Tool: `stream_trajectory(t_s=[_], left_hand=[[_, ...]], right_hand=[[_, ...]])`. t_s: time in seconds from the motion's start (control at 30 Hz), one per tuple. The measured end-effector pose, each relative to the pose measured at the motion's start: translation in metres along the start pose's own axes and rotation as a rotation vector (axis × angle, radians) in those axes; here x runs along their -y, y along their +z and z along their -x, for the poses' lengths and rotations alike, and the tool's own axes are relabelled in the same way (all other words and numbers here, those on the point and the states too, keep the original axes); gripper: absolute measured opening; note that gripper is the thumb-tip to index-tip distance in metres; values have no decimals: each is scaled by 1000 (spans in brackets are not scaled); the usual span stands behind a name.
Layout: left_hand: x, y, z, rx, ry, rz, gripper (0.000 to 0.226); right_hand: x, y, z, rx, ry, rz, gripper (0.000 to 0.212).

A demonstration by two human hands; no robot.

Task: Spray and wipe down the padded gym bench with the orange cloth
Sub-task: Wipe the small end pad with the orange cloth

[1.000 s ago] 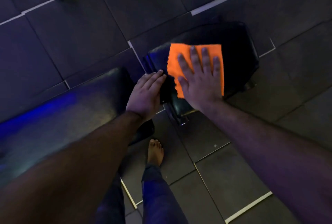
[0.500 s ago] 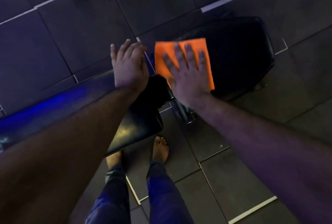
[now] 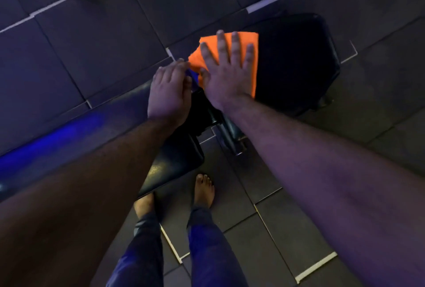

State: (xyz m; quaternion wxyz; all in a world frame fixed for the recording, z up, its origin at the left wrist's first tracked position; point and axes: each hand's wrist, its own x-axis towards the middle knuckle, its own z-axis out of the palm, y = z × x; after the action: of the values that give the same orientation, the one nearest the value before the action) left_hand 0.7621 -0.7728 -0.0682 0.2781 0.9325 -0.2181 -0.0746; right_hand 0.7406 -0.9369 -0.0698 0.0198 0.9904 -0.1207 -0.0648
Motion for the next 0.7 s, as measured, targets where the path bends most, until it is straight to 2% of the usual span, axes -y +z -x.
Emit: stream_trajectory(t_s=[0.07,0.17,0.23,0.33,0.47,0.57,0.7], left_hand=[[-5,-3,-2,-11,-13,29,45],[-13,-6,-3,-9,46,52,47],[-19,-7,-4,-2,85,64,47],[-32,-3,-9,55,154,66,51],[-52,16,-19,290,205,-33,66],[-54,29,-20,286,208,-140,66],[-51,27,-22,252,207,-144,65]], right_hand=[[-3,3,10,-8,-61,26,68],[-21,17,69,-23,-163,41,77],[-36,25,115,-20,-83,-6,76],[-76,21,144,-33,136,-104,72],[-136,-6,90,-90,351,-150,68],[-159,-31,14,-57,480,-214,68],[-144,-41,-26,12,352,-126,65]])
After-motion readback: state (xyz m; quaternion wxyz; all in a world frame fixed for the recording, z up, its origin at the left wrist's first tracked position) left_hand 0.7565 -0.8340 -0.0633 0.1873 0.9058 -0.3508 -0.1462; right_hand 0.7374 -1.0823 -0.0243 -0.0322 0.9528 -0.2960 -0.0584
